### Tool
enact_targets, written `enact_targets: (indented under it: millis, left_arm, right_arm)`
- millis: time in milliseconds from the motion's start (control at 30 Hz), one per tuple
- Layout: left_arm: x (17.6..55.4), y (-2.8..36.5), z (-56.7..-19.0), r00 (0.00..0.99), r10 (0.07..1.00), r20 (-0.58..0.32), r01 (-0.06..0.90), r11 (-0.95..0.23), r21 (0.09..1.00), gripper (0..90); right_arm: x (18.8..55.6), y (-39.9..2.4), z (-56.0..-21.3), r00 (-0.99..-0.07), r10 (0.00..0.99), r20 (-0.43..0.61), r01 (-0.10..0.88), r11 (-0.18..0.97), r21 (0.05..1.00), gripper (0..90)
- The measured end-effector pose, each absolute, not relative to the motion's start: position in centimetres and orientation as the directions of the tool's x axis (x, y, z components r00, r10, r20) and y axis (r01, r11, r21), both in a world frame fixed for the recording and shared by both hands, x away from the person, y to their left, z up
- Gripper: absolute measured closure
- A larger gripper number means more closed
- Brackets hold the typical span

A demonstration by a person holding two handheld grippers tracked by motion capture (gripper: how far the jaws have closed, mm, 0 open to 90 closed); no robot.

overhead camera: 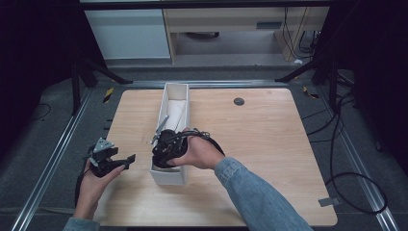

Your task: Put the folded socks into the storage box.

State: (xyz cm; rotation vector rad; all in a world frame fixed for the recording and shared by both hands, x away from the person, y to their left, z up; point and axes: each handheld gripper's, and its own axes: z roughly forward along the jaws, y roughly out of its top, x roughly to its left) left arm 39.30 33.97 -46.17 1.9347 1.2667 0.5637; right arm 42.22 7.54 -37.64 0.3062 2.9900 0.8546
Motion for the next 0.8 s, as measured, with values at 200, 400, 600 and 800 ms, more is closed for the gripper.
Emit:
enact_targets:
  millis: [200, 400, 600, 800]
  left_arm:
    - [39.3, 33.9, -46.2, 0.415, 0.909, -0.033, 0.583, -0.238, 0.777, 17.9]
    - [39.3, 33.9, -46.2, 0.415, 0.909, -0.034, 0.583, -0.237, 0.777, 17.9]
    - [39.3, 33.7, -46.2, 0.420, 0.907, -0.032, 0.584, -0.243, 0.775, 18.0]
    - [39.3, 33.7, -46.3, 0.420, 0.907, -0.032, 0.583, -0.242, 0.775, 17.9]
  right_arm:
    - [42.0, 7.7, -38.3, -0.980, 0.190, 0.052, 0.189, 0.833, 0.520, 69.2]
    - [41.9, 8.0, -38.8, -0.978, 0.199, 0.060, 0.201, 0.834, 0.514, 69.2]
    - [42.0, 8.0, -39.1, -0.976, 0.210, 0.063, 0.212, 0.832, 0.512, 69.2]
    - [42.0, 8.1, -39.5, -0.975, 0.213, 0.067, 0.217, 0.833, 0.509, 69.1]
